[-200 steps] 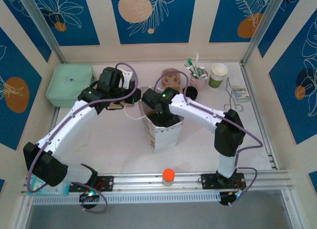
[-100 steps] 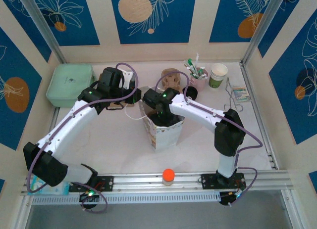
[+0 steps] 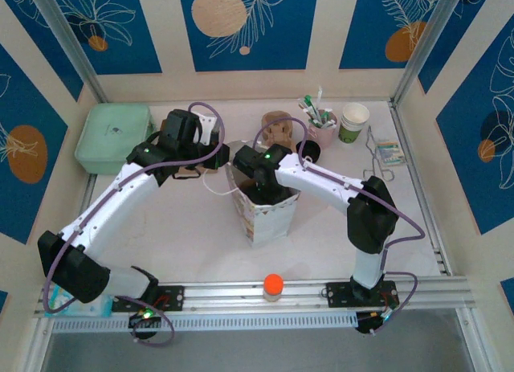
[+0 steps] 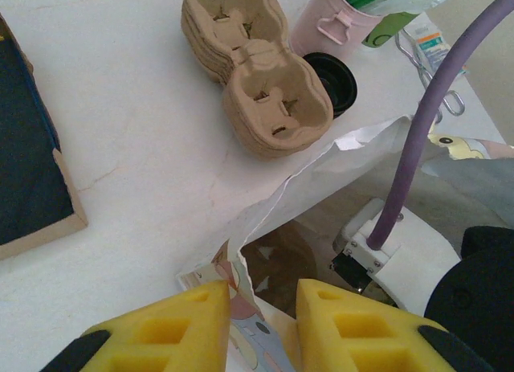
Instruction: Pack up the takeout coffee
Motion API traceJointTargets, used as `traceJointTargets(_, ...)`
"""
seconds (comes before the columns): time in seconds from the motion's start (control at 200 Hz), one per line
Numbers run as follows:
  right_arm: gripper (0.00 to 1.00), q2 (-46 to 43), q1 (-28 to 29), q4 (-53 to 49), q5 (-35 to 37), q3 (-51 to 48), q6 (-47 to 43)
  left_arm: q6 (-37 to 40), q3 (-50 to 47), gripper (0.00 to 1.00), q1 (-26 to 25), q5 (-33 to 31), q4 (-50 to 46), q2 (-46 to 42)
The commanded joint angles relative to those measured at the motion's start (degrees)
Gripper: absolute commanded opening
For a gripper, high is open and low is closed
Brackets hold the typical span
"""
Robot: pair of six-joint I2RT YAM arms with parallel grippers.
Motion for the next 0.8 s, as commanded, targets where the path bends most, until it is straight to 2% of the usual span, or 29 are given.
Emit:
traceJointTargets(0.0,0.48,-1.10,-0.33,-0.36,-1.66,-1.10,-0.14,-0.14,-0.33,0.28,-0.58,-0.44,-0.99,-0.66)
traceJointTargets(0.795,0.49,-0.10,-1.17,0.87,-2.46,-3.35,0.12,-0.04,0.04,0.28,-0.85,-0.87,-1.24,-0.84)
